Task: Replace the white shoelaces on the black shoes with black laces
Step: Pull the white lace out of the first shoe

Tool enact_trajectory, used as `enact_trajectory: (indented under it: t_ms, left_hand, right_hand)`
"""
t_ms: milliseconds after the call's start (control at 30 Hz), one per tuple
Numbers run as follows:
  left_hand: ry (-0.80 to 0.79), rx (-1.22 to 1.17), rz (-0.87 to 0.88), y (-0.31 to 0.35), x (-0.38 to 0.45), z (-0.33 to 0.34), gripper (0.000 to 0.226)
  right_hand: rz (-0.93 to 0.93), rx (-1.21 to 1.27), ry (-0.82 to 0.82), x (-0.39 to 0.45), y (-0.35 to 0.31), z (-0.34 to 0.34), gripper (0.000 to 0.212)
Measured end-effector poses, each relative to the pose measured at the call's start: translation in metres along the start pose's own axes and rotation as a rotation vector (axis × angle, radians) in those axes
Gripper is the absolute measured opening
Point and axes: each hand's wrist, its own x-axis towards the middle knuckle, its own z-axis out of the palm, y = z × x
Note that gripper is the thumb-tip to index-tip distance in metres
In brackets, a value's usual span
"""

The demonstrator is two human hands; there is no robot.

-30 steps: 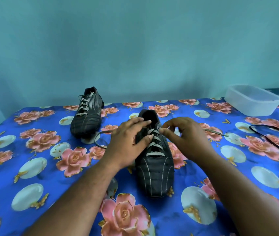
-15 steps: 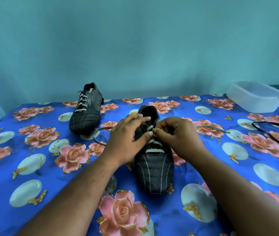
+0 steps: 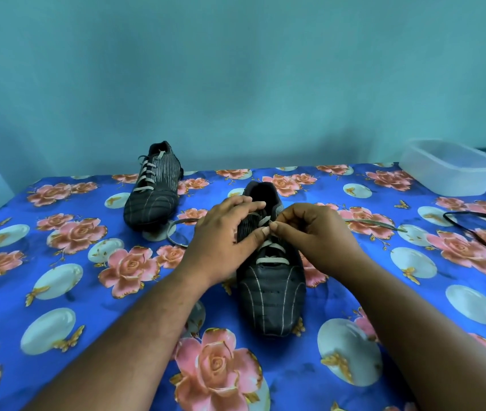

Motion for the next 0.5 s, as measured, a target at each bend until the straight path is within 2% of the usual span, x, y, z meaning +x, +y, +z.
enact_trajectory:
  t_ms: [100, 167, 267, 367, 500]
  left_hand:
    - [-0.011, -0.049, 0.0, -0.001, 0.001, 0.001, 0.057]
    - [-0.018, -0.088, -0.003, -0.003, 0.001, 0.002, 0.057]
    - [-0.013, -0.074, 0.003, -0.004, 0.001, 0.003, 0.056]
    - [-0.019, -0.08, -0.01, -0.003, 0.0, 0.001, 0.055]
    - [-0.021, -0.025, -0.001, 0.001, -0.001, -0.001, 0.055]
  right_hand:
    - [0.14, 0.299, -0.129, 0.0, 0.0, -0.001, 0.017]
    - [0.169, 0.422, -0.146, -0.001, -0.002, -0.001, 0.018]
    - [0.11, 0.26, -0.059, -0.003, -0.002, 0.002, 0.027]
    - [0.059, 0.122, 0.015, -0.004, -0.003, -0.001, 0.013]
    - [0.074, 0.366, -0.038, -0.005, -0.014, -0.012, 0.014]
